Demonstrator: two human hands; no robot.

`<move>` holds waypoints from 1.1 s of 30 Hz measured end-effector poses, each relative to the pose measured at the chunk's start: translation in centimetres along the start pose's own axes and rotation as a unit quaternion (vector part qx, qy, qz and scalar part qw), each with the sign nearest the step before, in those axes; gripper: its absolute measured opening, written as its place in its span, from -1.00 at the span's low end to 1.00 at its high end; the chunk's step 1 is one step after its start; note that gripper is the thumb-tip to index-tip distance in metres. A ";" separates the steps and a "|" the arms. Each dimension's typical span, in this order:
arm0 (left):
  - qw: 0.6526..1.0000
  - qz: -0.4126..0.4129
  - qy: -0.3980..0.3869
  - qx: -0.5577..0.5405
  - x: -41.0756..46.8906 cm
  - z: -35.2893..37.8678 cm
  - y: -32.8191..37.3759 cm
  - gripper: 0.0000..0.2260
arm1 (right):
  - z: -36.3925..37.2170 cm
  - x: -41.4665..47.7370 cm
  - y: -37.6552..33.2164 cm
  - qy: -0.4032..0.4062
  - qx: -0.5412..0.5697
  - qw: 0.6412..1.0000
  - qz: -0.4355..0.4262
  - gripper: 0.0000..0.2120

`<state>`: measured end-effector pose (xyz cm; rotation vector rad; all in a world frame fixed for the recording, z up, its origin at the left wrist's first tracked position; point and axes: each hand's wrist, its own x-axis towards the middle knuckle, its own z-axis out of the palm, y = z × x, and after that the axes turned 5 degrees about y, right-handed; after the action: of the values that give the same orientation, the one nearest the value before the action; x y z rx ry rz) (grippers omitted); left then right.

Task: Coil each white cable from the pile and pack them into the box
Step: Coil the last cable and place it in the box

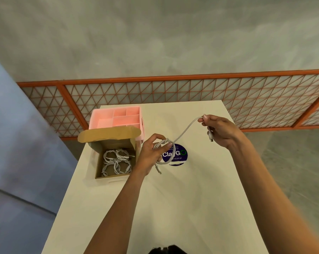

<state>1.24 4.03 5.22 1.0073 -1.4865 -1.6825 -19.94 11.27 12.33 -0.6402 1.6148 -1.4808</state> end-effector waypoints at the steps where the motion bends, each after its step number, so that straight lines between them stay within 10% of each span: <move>1: 1.000 0.001 0.004 -0.007 0.0 0.1 0.2 -0.78 | -0.1 -0.1 0.1 -0.003 0.009 1.000 0.001 -0.80; 16: 0.994 -0.012 -0.005 -0.104 -0.3 1.4 1.3 -0.90 | 2.5 0.2 5.9 0.065 0.109 0.990 0.067 -0.84; 33: 0.995 -0.003 0.050 -0.090 0.4 1.0 0.2 -0.79 | 6.9 -2.0 5.8 -0.089 -0.035 0.993 0.064 -0.77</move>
<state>0.20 4.11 5.45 0.9841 -1.2453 -1.7099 -12.20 10.20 7.49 -0.6744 1.5443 -1.2436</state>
